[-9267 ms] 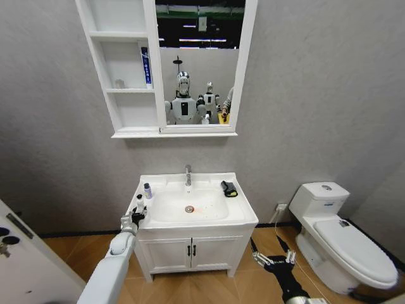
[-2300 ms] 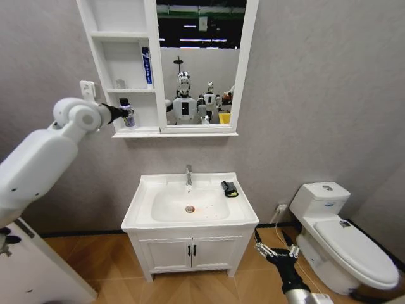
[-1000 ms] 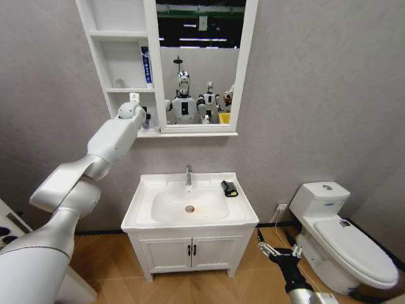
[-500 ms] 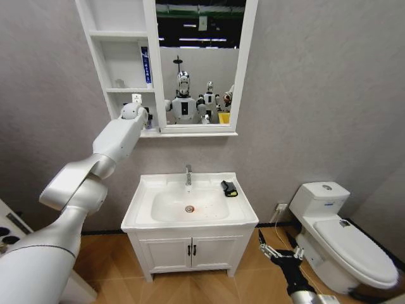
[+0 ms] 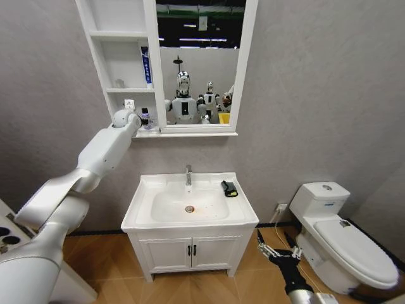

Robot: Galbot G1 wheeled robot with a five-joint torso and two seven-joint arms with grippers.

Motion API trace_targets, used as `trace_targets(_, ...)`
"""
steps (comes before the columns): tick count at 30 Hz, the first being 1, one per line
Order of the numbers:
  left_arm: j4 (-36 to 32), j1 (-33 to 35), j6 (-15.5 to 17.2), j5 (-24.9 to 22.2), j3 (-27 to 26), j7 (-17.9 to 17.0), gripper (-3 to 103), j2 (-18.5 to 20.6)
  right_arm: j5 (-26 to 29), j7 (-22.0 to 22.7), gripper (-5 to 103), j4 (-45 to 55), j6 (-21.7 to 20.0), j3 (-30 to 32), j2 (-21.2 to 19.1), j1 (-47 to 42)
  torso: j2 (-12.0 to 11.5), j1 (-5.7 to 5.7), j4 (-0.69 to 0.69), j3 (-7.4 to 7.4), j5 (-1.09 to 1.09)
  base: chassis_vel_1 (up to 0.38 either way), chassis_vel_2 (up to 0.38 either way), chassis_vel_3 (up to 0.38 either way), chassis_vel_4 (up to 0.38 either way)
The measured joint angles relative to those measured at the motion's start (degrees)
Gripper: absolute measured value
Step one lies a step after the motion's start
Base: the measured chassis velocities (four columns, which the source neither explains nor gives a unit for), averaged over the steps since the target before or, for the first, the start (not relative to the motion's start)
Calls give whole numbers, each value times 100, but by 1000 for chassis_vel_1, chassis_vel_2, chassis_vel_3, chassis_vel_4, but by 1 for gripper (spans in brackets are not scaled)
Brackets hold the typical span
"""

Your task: Move facial cleanser and shampoo from washbasin to cabinet, then wipe washbasin with towel.

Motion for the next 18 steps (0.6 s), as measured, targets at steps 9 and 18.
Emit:
trace_targets(9, -4077, 3135, -211, -199, -1513, -293, 100, 2328, -7, -18, 100, -8, 5, -21, -33, 71, 1, -1, 4, -2, 1, 0, 0, 0, 0)
trace_targets(18, -5894, 6997, 17, 307, -3835, -898, 100, 2778, -240, -10, 100, -35, 151, 50, 122, -136, 1, -1, -2, 0, -8, 0, 0, 0, 0)
